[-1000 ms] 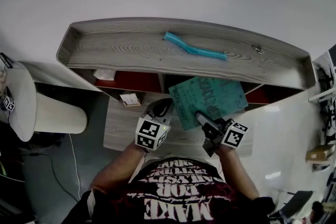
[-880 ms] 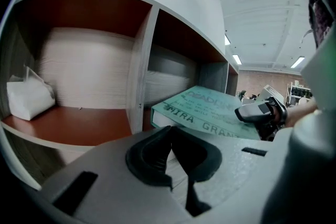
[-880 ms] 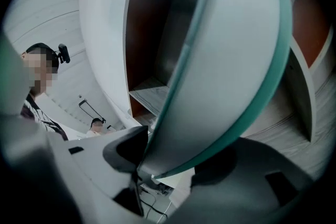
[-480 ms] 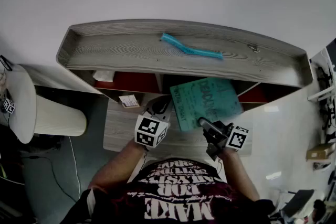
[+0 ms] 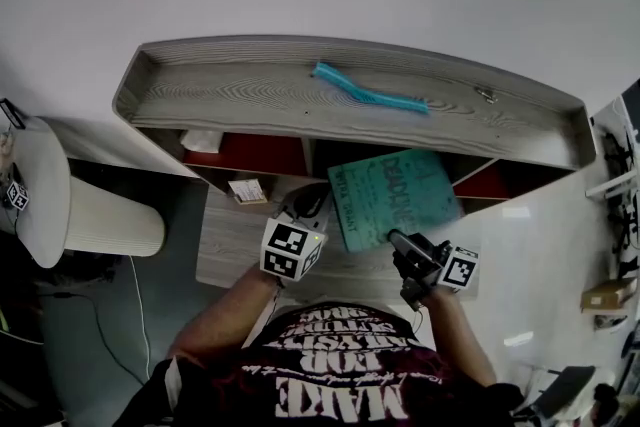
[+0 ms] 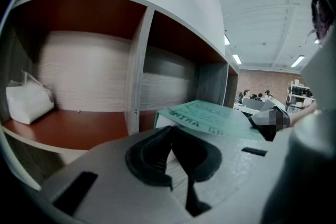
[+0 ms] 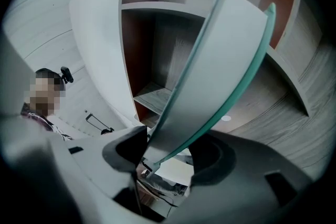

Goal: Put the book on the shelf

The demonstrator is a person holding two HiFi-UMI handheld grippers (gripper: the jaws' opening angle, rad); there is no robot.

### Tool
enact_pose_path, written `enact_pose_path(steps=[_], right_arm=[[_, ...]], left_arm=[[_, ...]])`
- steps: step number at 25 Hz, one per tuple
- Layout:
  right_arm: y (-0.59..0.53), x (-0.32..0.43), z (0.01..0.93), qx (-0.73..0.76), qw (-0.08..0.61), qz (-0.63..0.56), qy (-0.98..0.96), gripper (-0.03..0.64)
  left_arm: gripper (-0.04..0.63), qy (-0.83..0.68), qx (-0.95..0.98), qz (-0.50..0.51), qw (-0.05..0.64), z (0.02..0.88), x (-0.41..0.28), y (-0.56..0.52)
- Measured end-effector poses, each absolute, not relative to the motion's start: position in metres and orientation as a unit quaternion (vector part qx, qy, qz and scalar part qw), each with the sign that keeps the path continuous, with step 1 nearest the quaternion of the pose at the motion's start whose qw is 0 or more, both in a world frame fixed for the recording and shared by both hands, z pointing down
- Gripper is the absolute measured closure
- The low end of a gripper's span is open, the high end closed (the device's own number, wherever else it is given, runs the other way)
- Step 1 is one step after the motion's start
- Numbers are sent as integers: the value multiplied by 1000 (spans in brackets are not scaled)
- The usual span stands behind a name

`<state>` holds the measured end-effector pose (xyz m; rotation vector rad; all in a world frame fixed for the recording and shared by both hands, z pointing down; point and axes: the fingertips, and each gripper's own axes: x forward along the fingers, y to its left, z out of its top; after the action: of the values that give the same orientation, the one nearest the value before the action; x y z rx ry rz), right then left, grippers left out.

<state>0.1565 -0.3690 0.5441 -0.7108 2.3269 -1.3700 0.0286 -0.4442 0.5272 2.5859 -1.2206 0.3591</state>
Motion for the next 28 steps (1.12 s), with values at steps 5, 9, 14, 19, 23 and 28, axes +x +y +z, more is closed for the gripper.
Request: enact_pose_path(steps=[5, 9, 14, 19, 23, 28], right_arm=[[-381, 148, 538, -270, 195, -482, 810, 374], [-390, 147, 538, -284, 201, -480, 805, 380], [-400, 142, 531, -280, 224, -481, 800, 385], [-409, 130, 531, -286, 229, -488, 792, 387], [-415, 119, 533, -289, 223, -495, 789, 390], [-422, 113, 536, -292, 213, -500, 787, 394]], left_arm=[[589, -409, 894, 137, 124, 533, 33, -434], [589, -404, 895, 138, 126, 537, 31, -423], [589, -415, 889, 138, 134, 544, 13, -411], [589, -429, 879, 144, 152, 555, -6, -399], [589, -437, 871, 157, 161, 566, -18, -385], [589, -437, 870, 166, 156, 569, -24, -372]])
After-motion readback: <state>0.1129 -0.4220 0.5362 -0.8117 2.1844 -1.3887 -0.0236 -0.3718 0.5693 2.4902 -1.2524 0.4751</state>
